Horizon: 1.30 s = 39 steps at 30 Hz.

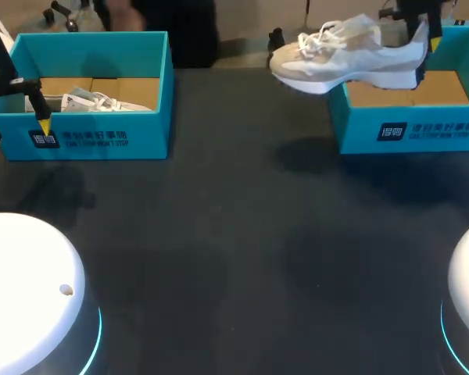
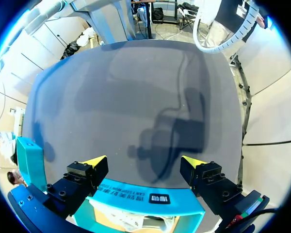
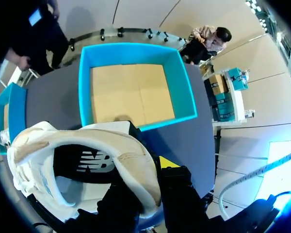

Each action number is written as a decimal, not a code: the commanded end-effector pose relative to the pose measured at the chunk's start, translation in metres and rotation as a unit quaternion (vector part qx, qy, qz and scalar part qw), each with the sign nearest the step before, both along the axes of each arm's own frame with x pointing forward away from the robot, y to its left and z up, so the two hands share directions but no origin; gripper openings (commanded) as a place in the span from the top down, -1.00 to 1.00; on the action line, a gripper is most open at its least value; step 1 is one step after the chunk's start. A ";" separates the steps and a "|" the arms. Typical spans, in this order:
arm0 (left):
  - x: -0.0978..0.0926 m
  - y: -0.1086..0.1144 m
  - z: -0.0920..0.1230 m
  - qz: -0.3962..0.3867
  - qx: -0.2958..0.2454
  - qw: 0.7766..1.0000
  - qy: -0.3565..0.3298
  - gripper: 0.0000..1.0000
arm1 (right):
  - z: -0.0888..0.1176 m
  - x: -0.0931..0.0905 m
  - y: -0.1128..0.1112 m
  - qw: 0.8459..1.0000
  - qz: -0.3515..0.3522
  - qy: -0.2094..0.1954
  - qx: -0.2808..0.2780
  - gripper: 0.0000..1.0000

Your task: Take the shoe out of the shoebox, open the shoe tongue, remove and reinsert the insole, then place the shoe into the shoebox

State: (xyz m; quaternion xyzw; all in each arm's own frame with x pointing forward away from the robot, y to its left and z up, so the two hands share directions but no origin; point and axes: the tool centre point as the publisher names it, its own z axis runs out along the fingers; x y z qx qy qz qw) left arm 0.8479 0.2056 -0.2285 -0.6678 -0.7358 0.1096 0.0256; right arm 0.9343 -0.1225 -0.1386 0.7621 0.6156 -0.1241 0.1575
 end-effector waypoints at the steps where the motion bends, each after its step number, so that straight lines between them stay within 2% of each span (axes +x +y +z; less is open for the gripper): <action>1: 0.000 0.000 0.000 0.000 0.001 1.000 0.000 -1.00 | 0.001 -0.023 0.017 1.000 -0.003 -0.012 -0.007 1.00; 10: 0.000 0.000 0.000 0.000 0.001 1.000 0.000 -1.00 | -0.006 -0.070 0.062 0.999 -0.032 -0.007 -0.005 1.00; 15: 0.000 0.000 0.000 0.000 0.001 1.000 0.000 -1.00 | -0.011 -0.091 0.083 0.999 -0.045 0.000 -0.002 1.00; 29: 0.000 0.000 0.000 0.000 0.001 1.000 0.000 -1.00 | -0.021 -0.143 0.127 0.998 -0.064 0.027 -0.003 1.00; 32: 0.000 0.000 0.000 0.000 0.001 1.000 0.000 -1.00 | -0.022 -0.149 0.130 0.997 -0.067 0.028 -0.015 1.00; 39: 0.000 0.000 0.000 0.000 0.001 1.000 0.000 -1.00 | -0.022 -0.149 0.130 0.997 -0.067 0.028 -0.015 1.00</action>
